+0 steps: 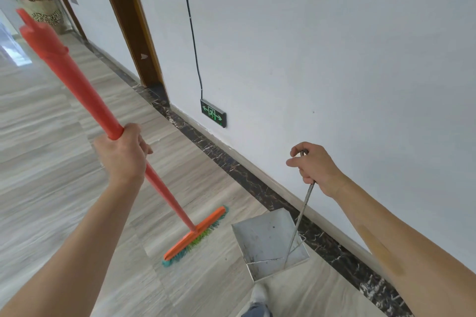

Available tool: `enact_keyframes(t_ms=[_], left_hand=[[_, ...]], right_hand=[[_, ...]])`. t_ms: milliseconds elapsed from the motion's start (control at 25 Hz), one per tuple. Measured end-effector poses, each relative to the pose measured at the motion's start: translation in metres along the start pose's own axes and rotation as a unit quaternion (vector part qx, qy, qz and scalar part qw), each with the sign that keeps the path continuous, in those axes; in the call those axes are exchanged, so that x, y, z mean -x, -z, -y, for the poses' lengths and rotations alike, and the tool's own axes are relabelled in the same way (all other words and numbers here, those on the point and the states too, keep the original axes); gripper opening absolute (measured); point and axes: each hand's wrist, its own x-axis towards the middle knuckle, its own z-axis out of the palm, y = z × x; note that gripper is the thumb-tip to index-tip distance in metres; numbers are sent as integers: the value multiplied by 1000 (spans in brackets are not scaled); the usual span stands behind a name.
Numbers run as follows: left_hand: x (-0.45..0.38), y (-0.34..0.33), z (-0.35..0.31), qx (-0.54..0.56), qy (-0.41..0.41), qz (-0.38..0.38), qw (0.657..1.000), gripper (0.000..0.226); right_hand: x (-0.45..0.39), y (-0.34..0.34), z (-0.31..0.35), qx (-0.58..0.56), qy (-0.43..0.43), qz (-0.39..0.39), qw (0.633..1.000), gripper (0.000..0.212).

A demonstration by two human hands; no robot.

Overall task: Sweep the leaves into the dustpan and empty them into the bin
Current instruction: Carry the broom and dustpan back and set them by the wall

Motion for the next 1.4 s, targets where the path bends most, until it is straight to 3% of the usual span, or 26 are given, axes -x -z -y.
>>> enact_keyframes(t_ms=[320,520,760,1040,1120,1200,1280,1400], left_hand=[[-100,-101,78,-46,55,-2,997,48],[-144,-149,125,-67,96,4,993,47],[-194,-188,200,-79,147,-27,986,43],[-258,-234,300,-131,223,33,965,49],[-266,-249,330,-149,235,57,959,40],[-266,-259,352,-173,245,69,952,32],[-267,-267,371,-168,248,68,952,34],[-269,-278,391,-178,246,75,950,38]], right_hand=[[-182,0,13,230,-68,142,960,21],[-252,-4,8,387,-117,251,880,41],[-332,-32,-22,591,2,193,783,23],[-417,-71,-86,714,29,319,622,26],[-437,-77,-104,725,35,349,593,34],[-454,-78,-118,725,39,358,587,36],[-475,-77,-134,721,51,361,589,39],[-497,-79,-161,744,49,377,550,39]])
